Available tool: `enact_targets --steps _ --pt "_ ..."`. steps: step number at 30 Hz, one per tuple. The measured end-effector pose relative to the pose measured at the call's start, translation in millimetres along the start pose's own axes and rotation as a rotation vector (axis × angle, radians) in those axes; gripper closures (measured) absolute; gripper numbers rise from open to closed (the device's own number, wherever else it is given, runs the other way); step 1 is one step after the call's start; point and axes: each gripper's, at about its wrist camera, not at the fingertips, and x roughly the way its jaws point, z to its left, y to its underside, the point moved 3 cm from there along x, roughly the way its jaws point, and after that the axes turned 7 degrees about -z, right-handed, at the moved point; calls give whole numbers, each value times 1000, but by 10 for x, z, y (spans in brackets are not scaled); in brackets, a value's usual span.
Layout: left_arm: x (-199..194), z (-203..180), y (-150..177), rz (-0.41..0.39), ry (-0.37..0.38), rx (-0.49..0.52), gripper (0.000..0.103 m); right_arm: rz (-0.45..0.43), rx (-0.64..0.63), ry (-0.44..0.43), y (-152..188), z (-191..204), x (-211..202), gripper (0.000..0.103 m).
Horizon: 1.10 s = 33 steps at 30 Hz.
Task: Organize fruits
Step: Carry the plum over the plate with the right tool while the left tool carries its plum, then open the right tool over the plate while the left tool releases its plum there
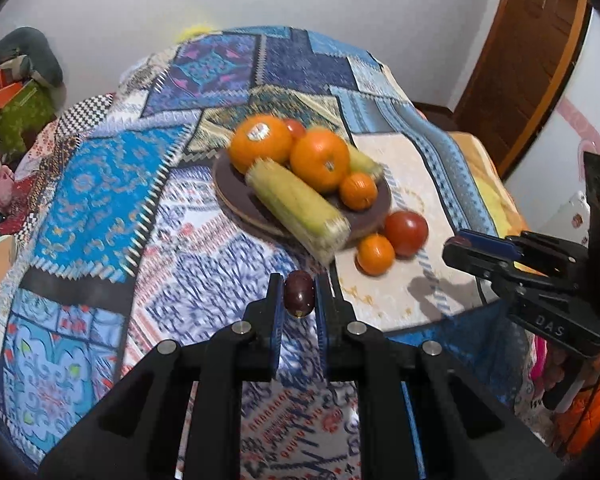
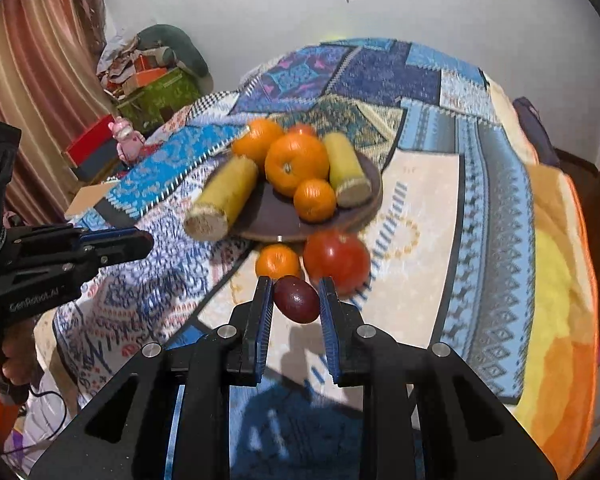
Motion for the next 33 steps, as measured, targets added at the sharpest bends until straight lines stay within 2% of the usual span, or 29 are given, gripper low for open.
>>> enact_targets --steps 6,15,18,22,33 --pt "60 132 -238 -34 -34 -14 89 -42 -36 13 -256 20 32 82" --pt "340 297 -501 -36 -67 -19 89 -80 -43 25 -586 -58 229 82" --pt "492 366 -563 -19 -64 -32 89 -67 -38 32 -647 -101 374 82" --pt "696 470 -607 -4 -106 -43 89 -37 -23 44 -672 -175 586 82" --pt "963 520 -616 26 -82 -56 89 8 -14 37 -666 -255 821 81"
